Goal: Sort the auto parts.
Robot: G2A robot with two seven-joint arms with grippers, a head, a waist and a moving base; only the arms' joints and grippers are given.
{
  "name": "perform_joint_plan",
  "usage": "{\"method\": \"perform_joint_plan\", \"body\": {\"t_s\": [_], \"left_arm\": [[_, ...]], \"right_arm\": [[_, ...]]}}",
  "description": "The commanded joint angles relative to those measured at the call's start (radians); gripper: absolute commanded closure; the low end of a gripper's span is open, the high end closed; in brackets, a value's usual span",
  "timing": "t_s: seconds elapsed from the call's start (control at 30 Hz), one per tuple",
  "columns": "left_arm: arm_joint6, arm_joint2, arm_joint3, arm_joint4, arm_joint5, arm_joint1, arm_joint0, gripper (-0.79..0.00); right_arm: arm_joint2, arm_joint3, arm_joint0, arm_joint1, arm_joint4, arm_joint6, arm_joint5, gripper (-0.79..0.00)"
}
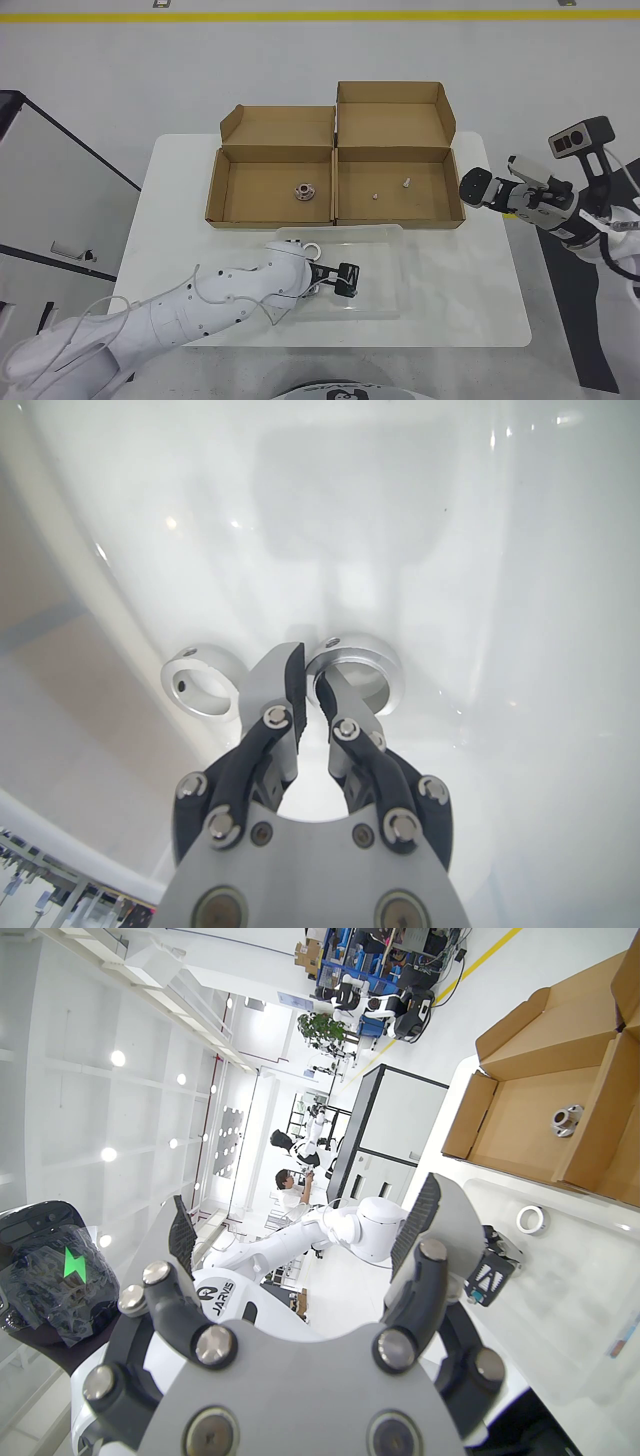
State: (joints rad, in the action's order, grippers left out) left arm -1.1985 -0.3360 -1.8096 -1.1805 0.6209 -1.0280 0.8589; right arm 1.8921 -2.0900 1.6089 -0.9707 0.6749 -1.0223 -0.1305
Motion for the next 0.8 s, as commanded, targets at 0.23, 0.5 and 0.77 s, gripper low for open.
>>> {"method": "perform_joint_plan", "body": {"t_s": [0.23, 0.5, 0.77], "left_arm": [[0.003, -0.046, -0.064, -0.026, -0.004, 0.011, 0.012, 0.0], [0.068, -0.102, -0.148, -0.08, -0.017, 0.024, 0.028, 0.0], [0.226, -0.178, -0.218, -0.127, -0.094, 0.029, 0.054, 0.0]], "right_arm": [[0.0, 0.0, 0.0, 0.0, 0.0, 0.0, 0.0, -0.785], [0.0, 0.0, 0.0, 0.0, 0.0, 0.0, 0.0, -0.785], [0.0, 0.0, 0.0, 0.0, 0.0, 0.0, 0.0, -0.785]]}}
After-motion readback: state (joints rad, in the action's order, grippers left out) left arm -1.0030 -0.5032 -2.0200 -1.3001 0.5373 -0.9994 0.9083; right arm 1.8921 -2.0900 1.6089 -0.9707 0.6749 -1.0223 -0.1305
